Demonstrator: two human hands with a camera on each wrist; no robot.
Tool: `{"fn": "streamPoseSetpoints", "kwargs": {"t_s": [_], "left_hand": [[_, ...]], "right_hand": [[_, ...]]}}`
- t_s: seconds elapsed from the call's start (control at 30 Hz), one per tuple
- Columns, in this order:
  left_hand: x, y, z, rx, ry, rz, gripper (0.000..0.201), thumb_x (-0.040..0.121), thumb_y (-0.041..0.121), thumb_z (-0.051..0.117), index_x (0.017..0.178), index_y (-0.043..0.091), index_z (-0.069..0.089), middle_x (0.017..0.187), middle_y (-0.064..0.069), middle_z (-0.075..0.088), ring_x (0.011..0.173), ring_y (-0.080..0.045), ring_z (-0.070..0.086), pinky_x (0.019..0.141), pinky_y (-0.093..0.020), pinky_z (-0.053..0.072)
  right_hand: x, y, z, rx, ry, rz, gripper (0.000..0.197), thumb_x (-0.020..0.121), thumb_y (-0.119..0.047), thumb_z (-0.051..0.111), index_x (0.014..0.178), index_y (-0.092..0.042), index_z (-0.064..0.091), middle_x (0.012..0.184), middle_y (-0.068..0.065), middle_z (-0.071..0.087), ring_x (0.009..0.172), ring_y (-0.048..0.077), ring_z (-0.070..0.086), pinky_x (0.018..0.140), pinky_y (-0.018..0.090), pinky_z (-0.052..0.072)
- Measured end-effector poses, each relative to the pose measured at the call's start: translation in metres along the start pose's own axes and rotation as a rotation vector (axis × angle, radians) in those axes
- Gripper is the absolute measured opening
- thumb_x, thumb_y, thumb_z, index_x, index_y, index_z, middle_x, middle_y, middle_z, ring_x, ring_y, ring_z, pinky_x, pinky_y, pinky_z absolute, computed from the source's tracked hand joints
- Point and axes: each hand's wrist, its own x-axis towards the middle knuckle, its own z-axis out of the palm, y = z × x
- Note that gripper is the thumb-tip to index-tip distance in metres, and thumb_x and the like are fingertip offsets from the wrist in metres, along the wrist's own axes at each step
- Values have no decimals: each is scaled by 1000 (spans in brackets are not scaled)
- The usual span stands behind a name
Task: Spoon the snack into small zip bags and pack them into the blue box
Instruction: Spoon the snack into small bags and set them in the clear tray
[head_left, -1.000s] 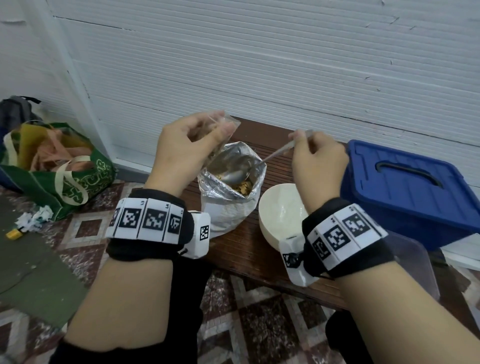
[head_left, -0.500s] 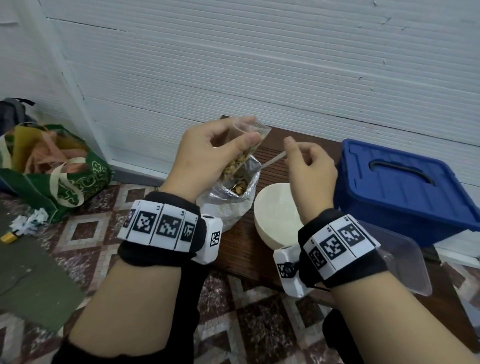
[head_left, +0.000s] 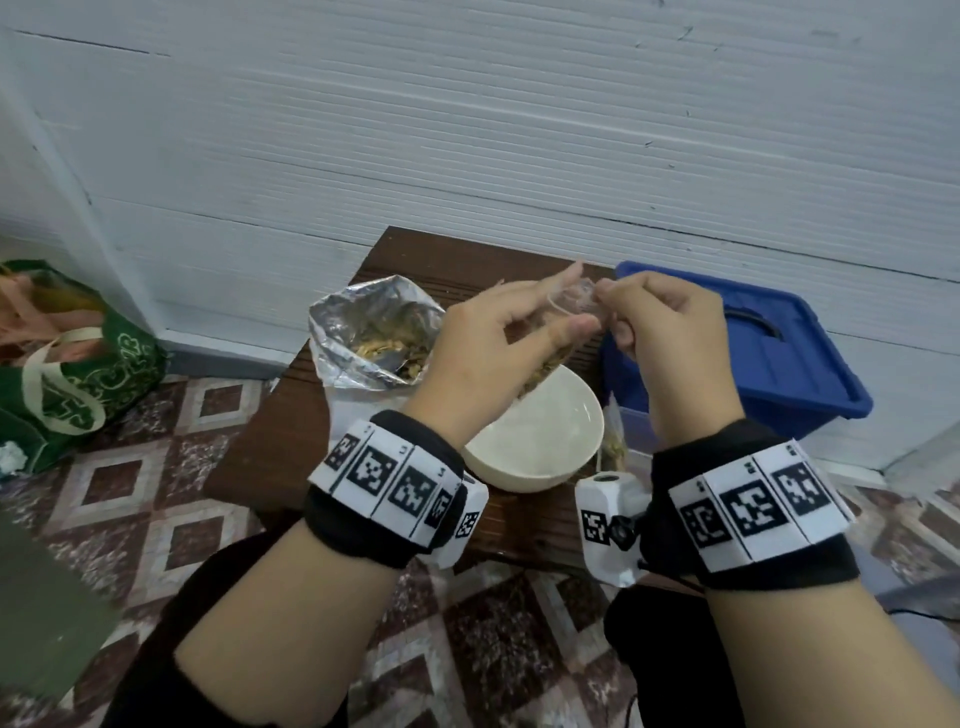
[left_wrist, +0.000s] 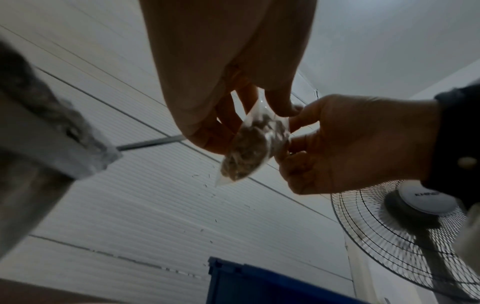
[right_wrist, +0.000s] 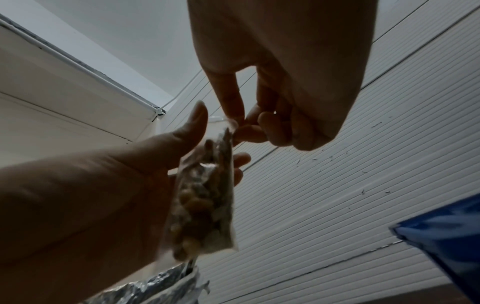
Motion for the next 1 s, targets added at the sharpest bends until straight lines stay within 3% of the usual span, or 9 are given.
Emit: {"fn": "streamPoseSetpoints", "kwargs": {"t_s": [0.07, 0.17, 0.3, 0.5, 0.57, 0.63, 0.7, 0.8, 1.0], "left_hand": [[-3, -4, 8, -12, -68, -11, 50, 80, 26, 74, 128, 24, 59, 103, 23, 64, 97, 6, 61, 92, -13, 44], [-5, -10, 12, 7, -214, -105, 64, 72, 32, 77, 131, 35, 52, 112, 22, 63, 106, 4, 60, 93, -10, 42], [-6, -23, 11, 66, -382, -156, 68, 75, 24, 81, 136, 29, 53, 121, 20, 62, 115, 8, 54, 101, -14, 40], [-8, -37, 18, 115, -313, -183, 42, 73, 26, 82, 110, 34, 64, 104, 13, 70, 102, -4, 62, 98, -30, 47], [-8, -41, 20, 110, -276, -208, 39, 72, 28, 83, 106, 35, 65, 101, 11, 71, 98, -6, 64, 94, -31, 50], [-7, -44, 21, 96, -248, -234, 37, 71, 28, 83, 101, 39, 64, 92, 15, 70, 88, 2, 64, 87, -22, 51], [-7, -44, 22, 96, -230, -244, 36, 71, 27, 83, 101, 36, 65, 83, 20, 67, 77, 11, 60, 76, -10, 46], [-9, -44, 25, 84, -225, -269, 39, 71, 21, 83, 103, 31, 64, 83, 20, 64, 73, 16, 58, 70, -5, 43], [-11, -49, 30, 114, -286, -324, 56, 77, 31, 78, 129, 21, 58, 103, 19, 64, 101, 5, 59, 97, -20, 46]], "right_hand": [[-2, 2, -9, -34, -11, -3, 46, 88, -8, 59, 46, -26, 58, 43, -15, 50, 50, -2, 46, 59, 18, 34], [-7, 5, -19, -84, -28, 4, 34, 89, -8, 58, 57, -17, 62, 43, -16, 51, 49, -3, 47, 62, 20, 35], [-11, 12, -29, -104, -43, 34, 27, 90, -9, 58, 64, -12, 65, 44, -17, 53, 51, -5, 50, 65, 20, 35], [-14, 22, -30, -133, -24, 107, 32, 92, -25, 59, 81, 3, 70, 42, -18, 50, 47, -5, 48, 61, 16, 33], [-16, 23, -29, -164, -30, 120, 46, 86, -46, 60, 83, -1, 70, 47, -15, 52, 50, -4, 47, 62, 17, 34], [-18, 23, -27, -220, -37, 114, 46, 76, -58, 63, 82, -13, 70, 64, -6, 63, 59, -3, 51, 63, 18, 40], [-19, 25, -26, -304, -27, 98, 35, 74, -52, 71, 85, -19, 69, 79, 3, 68, 68, 4, 56, 62, 16, 45], [-18, 28, -25, -451, 27, 45, 16, 82, -35, 72, 80, -19, 68, 75, -3, 67, 66, 2, 57, 60, 9, 44], [-17, 32, -41, -484, 131, 93, 14, 85, -24, 68, 74, -16, 69, 73, -6, 66, 71, 4, 58, 72, 20, 46]]}}
